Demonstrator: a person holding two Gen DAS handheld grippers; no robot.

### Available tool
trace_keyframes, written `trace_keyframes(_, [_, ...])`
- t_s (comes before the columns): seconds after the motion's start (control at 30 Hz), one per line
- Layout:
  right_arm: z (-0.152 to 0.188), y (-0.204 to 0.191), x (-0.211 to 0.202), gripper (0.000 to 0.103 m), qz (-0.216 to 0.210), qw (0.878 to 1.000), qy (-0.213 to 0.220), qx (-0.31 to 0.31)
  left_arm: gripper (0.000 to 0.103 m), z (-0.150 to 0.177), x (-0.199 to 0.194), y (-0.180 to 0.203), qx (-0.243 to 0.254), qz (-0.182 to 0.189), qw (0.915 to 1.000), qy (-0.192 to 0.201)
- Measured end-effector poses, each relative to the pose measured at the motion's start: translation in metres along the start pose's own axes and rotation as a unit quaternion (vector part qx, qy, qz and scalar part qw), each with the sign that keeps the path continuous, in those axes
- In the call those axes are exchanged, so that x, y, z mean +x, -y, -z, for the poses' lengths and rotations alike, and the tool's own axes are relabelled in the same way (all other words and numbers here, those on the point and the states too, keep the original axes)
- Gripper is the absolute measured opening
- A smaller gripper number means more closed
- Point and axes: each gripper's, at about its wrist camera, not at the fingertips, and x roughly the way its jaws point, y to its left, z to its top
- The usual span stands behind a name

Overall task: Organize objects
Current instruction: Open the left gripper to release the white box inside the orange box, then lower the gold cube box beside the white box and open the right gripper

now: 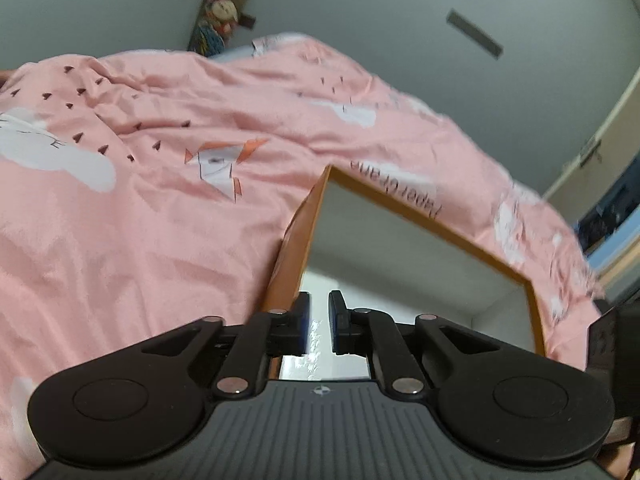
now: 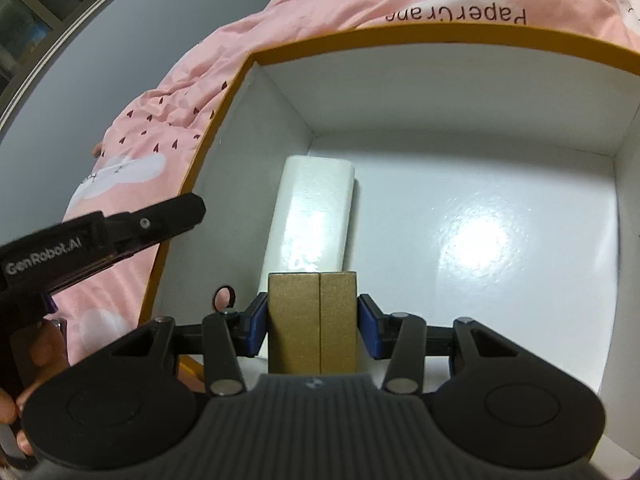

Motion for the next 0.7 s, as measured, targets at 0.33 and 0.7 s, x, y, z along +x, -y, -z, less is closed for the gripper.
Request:
trace_keyframes(0.33, [-0.006,0.005,0.006,0.048,0.08,0.997,0.01,0.019,0.02,0.004,-0.004,0.008,0.033,-0.073,0.9952,0.056])
trace_keyframes(0.7, [-0.009,-0.015,0.027,0.048,0.082,0.996,-0.017,0.001,0.02,0.012,0.006,-0.001,0.02,-0.04,0.9987,0.027])
